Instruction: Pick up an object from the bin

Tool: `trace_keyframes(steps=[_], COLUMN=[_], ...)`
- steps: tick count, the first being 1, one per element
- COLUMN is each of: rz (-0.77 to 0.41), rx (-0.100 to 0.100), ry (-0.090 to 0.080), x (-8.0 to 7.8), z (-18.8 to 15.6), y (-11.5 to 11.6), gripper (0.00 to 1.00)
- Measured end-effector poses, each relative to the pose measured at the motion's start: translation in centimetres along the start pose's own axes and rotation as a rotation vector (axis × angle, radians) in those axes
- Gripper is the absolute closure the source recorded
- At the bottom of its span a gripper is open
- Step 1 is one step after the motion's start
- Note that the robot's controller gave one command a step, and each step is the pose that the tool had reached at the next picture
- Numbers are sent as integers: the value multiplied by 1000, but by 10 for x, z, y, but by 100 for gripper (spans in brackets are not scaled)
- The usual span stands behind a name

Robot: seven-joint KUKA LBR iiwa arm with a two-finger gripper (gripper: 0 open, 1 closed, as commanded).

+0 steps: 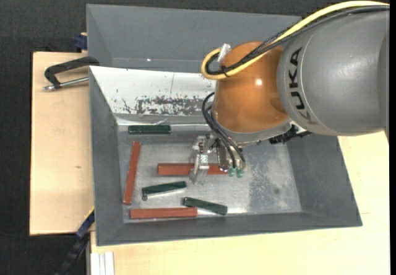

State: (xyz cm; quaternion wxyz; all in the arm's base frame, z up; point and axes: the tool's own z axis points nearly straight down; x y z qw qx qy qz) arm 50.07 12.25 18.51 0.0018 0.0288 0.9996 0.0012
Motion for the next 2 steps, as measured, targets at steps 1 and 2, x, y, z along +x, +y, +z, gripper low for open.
trace_keyframes(steps=[1, 2], rz=[0, -1], rx=[0, 0], ry=[0, -2], x=[0, 1], z=[0, -137], y=[0, -18], gripper=[100, 100])
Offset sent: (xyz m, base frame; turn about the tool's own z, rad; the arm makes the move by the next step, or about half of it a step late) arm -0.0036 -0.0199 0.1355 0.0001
